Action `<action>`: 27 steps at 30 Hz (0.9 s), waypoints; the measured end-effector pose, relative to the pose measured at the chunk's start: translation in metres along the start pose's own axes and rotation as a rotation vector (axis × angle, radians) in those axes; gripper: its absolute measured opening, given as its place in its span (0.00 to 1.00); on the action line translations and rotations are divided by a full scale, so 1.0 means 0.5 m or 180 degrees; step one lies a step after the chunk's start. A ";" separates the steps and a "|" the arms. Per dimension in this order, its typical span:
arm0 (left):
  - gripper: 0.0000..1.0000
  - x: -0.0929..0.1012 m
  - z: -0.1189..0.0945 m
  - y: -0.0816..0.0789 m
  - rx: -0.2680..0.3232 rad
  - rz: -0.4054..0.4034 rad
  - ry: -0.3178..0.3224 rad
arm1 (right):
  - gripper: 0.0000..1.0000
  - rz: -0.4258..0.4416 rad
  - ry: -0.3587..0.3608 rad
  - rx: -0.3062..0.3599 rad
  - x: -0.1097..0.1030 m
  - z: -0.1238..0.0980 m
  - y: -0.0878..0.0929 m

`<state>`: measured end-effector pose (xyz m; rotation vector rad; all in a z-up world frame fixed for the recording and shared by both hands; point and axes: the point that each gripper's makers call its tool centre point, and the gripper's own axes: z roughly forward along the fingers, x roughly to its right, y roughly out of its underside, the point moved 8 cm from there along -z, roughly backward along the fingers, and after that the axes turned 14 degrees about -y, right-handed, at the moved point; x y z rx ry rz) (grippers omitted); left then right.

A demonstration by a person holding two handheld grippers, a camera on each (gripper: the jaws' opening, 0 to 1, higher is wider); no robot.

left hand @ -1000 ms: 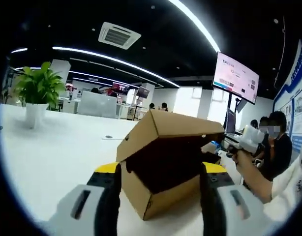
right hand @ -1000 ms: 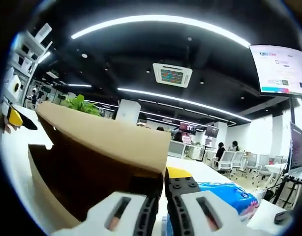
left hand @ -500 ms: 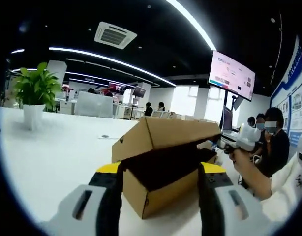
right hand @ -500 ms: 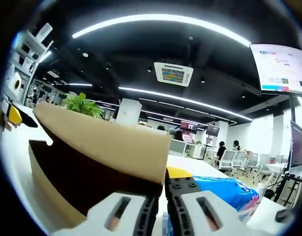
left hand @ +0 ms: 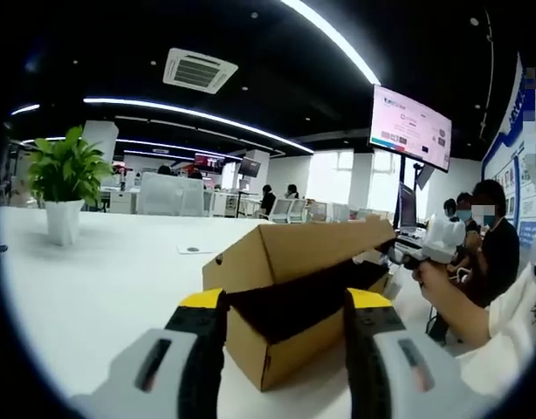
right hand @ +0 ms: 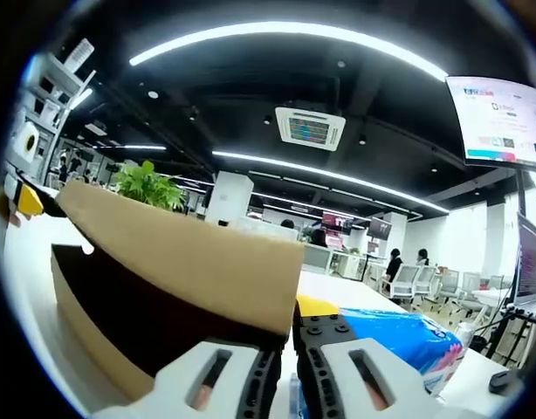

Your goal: Operate the shoe box by opening the lid, removing the specified soft item, and placing it in the target area until the item is outside and the box remains undamaged.

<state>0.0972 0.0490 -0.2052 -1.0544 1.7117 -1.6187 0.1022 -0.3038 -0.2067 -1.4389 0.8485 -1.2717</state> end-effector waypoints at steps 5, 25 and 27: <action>0.58 0.006 0.002 0.001 0.0017 -0.0039 0.0010 | 0.00 0.0004 -0.0018 -0.0027 -0.005 -0.002 0.001; 0.55 0.026 0.003 0.000 0.0058 0.0122 0.0068 | 0.01 -0.0099 -0.0097 -0.0115 -0.012 -0.006 0.006; 0.56 0.026 0.003 0.000 0.0045 0.0114 0.0067 | 0.01 -0.0130 -0.0106 -0.0128 -0.012 -0.005 0.006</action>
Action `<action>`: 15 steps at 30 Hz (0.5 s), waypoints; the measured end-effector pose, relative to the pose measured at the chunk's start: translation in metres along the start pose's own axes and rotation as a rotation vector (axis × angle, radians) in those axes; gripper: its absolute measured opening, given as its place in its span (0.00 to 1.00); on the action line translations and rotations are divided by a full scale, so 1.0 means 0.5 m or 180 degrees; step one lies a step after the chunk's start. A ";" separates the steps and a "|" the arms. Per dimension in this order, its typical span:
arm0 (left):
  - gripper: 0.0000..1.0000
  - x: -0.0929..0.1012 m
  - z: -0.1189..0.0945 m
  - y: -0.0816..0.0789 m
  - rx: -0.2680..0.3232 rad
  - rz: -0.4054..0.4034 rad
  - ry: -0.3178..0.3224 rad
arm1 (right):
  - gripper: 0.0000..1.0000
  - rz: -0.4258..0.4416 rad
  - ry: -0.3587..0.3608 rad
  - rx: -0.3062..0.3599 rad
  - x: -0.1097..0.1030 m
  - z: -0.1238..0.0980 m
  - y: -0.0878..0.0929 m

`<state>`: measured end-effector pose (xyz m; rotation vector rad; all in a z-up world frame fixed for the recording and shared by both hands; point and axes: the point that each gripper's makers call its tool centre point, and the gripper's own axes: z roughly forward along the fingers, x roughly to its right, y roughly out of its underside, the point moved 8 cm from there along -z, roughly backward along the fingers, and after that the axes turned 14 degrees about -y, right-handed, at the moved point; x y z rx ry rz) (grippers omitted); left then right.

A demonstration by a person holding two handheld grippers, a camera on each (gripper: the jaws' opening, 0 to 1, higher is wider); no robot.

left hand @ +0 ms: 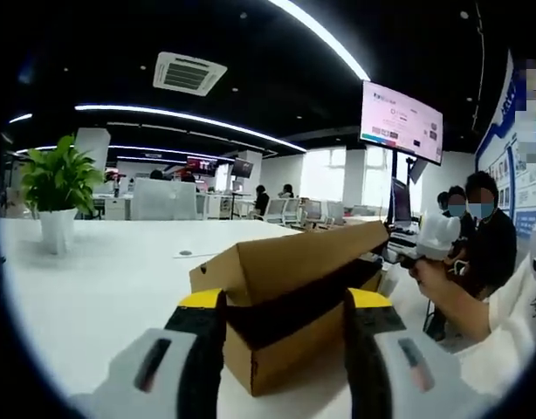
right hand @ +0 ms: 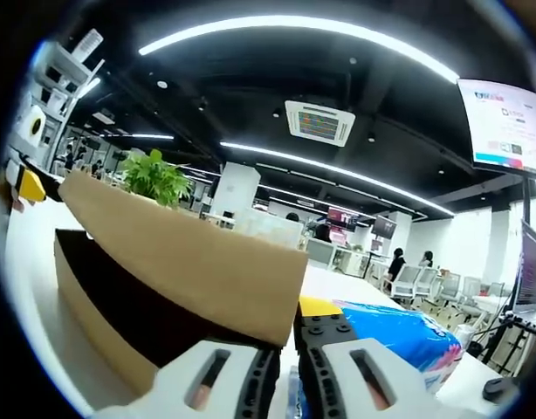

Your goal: Operate the shoe box by opening the lid, removing the specified soft item, and placing it in the target area until the item is outside and the box remains undamaged.

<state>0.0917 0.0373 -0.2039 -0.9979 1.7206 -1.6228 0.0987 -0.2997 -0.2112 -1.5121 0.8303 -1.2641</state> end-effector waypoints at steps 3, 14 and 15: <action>0.56 0.001 0.000 0.001 -0.0005 0.0014 -0.0005 | 0.02 -0.0034 0.0000 -0.0017 -0.002 -0.002 0.000; 0.54 0.003 0.003 0.008 0.0022 0.0263 -0.0163 | 0.03 -0.0131 -0.0077 -0.0074 -0.009 -0.005 0.000; 0.54 0.002 0.003 0.007 0.0023 0.0237 -0.0166 | 0.03 -0.0138 -0.0078 -0.0077 -0.009 -0.005 0.001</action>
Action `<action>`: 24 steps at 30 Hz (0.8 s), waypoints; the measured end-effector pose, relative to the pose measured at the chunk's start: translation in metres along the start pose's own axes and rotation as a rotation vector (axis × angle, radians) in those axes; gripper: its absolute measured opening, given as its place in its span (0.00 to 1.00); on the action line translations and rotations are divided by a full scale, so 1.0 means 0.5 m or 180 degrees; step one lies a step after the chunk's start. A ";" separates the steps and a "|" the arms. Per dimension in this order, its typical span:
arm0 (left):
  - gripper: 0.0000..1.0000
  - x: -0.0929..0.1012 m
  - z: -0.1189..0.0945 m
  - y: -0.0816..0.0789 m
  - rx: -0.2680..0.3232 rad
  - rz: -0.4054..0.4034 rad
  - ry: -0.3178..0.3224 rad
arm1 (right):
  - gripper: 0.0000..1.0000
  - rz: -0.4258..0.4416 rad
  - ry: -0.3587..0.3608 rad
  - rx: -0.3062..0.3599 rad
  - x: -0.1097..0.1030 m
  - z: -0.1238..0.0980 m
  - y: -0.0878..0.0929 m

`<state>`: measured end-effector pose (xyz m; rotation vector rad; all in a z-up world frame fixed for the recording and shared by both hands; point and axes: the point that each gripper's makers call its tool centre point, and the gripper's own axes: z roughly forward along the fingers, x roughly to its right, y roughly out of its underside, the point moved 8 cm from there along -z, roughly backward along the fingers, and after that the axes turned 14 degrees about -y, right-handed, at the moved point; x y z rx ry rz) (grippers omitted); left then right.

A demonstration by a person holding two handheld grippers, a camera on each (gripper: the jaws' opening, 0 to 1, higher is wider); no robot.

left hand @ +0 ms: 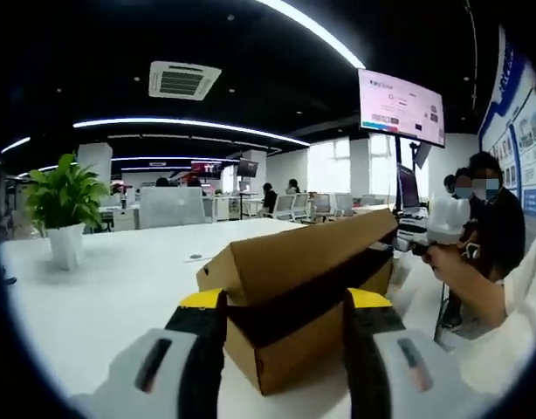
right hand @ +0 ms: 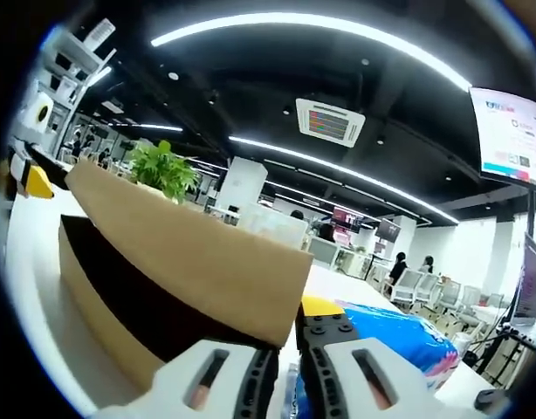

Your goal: Operate the shoe box by opening the lid, removing the specified soft item, and placing it in the target area until the item is outside and the box remains undamaged.

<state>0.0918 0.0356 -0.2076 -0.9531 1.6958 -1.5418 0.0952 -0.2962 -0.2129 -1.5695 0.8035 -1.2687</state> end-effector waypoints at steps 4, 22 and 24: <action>0.46 -0.009 0.004 0.007 -0.0006 0.0139 -0.0172 | 0.04 -0.0039 -0.0049 -0.0038 -0.004 0.002 0.002; 0.59 0.004 0.004 0.006 0.0004 0.0135 -0.0106 | 0.14 0.0084 -0.0348 -0.0026 -0.016 0.005 0.005; 0.60 0.002 0.004 0.006 -0.0007 0.0098 -0.0105 | 0.15 0.0072 -0.0375 -0.0031 -0.017 0.006 0.005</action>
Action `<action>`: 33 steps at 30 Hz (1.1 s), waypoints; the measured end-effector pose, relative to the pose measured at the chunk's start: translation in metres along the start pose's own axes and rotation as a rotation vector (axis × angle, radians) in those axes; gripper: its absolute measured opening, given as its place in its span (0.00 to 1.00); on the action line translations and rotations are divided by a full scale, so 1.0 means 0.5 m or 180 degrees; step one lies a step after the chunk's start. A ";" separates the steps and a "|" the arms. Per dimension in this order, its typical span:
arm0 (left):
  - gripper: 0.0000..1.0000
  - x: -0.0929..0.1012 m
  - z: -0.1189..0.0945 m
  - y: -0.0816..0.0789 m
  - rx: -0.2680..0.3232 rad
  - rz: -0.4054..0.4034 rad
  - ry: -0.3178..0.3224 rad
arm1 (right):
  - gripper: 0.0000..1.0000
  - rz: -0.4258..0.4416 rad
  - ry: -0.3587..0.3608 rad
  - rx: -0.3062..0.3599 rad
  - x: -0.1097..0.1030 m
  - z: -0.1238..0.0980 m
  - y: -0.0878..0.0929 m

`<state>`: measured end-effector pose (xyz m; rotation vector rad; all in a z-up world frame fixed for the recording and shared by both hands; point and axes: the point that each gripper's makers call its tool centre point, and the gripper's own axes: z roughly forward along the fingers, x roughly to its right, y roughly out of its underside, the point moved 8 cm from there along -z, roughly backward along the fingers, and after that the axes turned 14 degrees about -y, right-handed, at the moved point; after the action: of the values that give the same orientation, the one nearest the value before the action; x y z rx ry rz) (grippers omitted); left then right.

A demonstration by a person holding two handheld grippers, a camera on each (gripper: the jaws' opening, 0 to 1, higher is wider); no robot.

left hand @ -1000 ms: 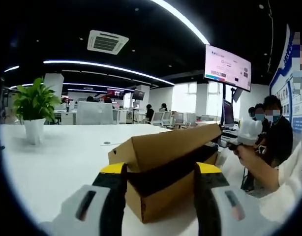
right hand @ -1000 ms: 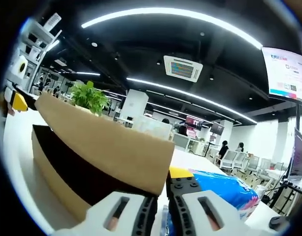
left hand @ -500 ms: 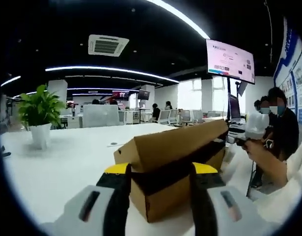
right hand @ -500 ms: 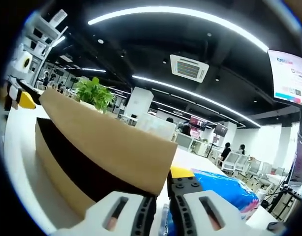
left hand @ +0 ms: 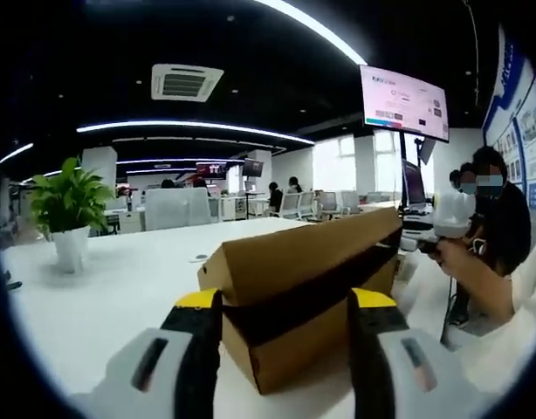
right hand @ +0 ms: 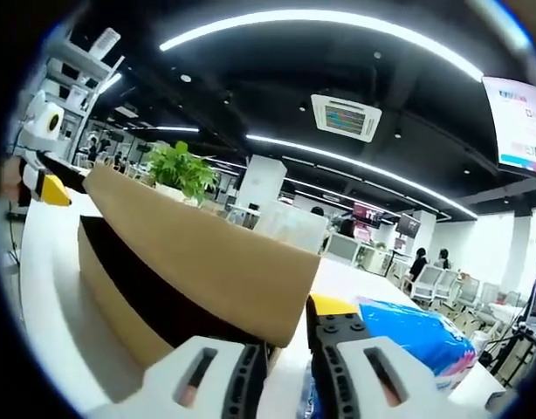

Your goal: Operate the shoe box by opening the lid, removing the specified soft item, and placing it in the target area until the item is outside and the box remains undamaged.

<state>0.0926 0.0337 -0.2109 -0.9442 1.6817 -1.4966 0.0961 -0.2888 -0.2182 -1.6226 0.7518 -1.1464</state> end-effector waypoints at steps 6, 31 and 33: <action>0.64 -0.001 0.002 0.002 0.0005 -0.0083 0.0046 | 0.38 0.0315 -0.0516 0.0095 -0.021 0.007 -0.004; 0.72 -0.005 0.009 0.016 -0.0118 -0.0331 0.0179 | 0.87 0.0673 -0.1327 0.0216 -0.050 -0.003 0.004; 0.71 -0.008 0.009 0.016 -0.0120 -0.0363 0.0156 | 0.90 0.0724 -0.1392 0.0234 -0.054 -0.001 0.002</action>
<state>0.0980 0.0356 -0.2193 -1.0470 1.7213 -1.5789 0.0856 -0.2656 -0.2279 -1.6028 0.5805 -0.6190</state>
